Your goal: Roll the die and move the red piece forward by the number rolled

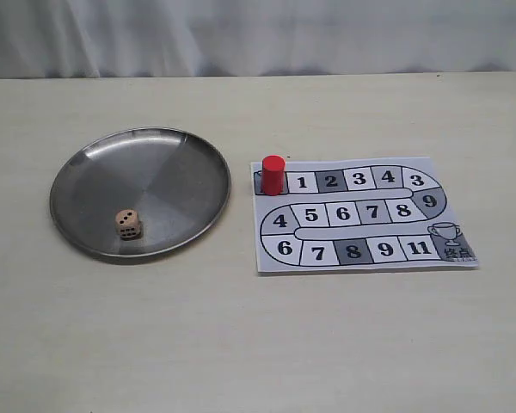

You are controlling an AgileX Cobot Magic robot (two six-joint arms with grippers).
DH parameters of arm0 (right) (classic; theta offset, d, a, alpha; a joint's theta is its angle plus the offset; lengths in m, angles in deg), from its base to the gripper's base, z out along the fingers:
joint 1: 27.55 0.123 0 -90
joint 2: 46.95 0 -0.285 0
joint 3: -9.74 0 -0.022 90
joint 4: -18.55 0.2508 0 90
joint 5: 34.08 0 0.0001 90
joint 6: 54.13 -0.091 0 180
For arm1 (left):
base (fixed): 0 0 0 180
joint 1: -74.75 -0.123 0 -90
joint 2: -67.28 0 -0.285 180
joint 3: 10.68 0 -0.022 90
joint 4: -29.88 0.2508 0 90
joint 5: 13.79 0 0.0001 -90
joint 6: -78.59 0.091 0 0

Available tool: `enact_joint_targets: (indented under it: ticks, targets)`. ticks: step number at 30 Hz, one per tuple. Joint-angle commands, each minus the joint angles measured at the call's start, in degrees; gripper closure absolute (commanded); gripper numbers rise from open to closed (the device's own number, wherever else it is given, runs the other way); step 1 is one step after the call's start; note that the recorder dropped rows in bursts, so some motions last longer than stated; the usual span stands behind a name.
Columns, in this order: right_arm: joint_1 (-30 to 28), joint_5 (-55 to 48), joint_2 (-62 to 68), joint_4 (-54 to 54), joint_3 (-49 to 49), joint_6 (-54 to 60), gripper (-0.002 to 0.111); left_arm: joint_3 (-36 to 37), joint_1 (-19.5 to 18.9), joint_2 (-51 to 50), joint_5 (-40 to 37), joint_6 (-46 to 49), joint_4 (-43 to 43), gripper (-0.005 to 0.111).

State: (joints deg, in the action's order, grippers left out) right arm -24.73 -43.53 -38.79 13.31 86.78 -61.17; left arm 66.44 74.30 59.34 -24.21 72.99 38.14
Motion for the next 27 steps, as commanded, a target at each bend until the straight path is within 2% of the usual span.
enact_joint_targets:
  ticks: [1, 27]
  targets:
    - [-0.3, -0.5, -0.4, 0.1, 0.2, -0.3, 0.104, 0.1, 0.5, 0.1, 0.5, -0.1, 0.0, 0.107]
    - [-0.3, 2.2, -0.4, 0.1, 0.2, -0.3, 0.104, 0.1, 0.5, 0.1, 0.5, -0.1, 0.0, 0.107]
